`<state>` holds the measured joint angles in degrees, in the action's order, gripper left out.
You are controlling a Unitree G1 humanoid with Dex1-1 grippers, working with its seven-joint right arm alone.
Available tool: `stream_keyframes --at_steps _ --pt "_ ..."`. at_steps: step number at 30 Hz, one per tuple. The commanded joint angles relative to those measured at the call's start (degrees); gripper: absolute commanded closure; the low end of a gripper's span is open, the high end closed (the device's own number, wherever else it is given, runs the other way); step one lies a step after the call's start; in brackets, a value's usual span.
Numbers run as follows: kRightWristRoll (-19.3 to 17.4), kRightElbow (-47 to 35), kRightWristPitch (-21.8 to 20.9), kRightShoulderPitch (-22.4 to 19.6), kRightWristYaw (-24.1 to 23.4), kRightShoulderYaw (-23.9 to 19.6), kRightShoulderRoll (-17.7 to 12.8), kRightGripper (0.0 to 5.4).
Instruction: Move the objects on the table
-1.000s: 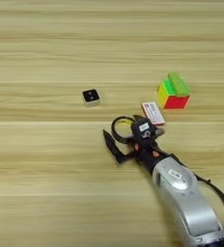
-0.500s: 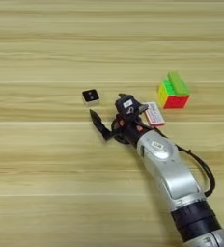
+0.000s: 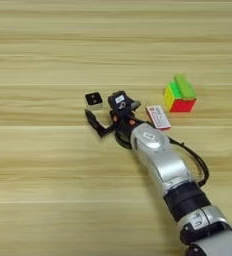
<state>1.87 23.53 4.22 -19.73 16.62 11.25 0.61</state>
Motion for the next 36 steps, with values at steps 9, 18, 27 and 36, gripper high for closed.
stream_keyframes --at_steps 9,18,27,36 --pt "-0.07 8.68 -6.01 -9.75 -0.24 -1.51 1.27 0.05" --pt "0.00 15.83 -9.13 -13.78 -0.35 -2.45 2.01 0.05" --pt "-0.18 19.68 -11.11 -15.73 -0.08 -3.34 2.37 0.05" --pt "-0.19 20.10 -11.70 -15.80 0.48 -3.53 2.60 0.80"
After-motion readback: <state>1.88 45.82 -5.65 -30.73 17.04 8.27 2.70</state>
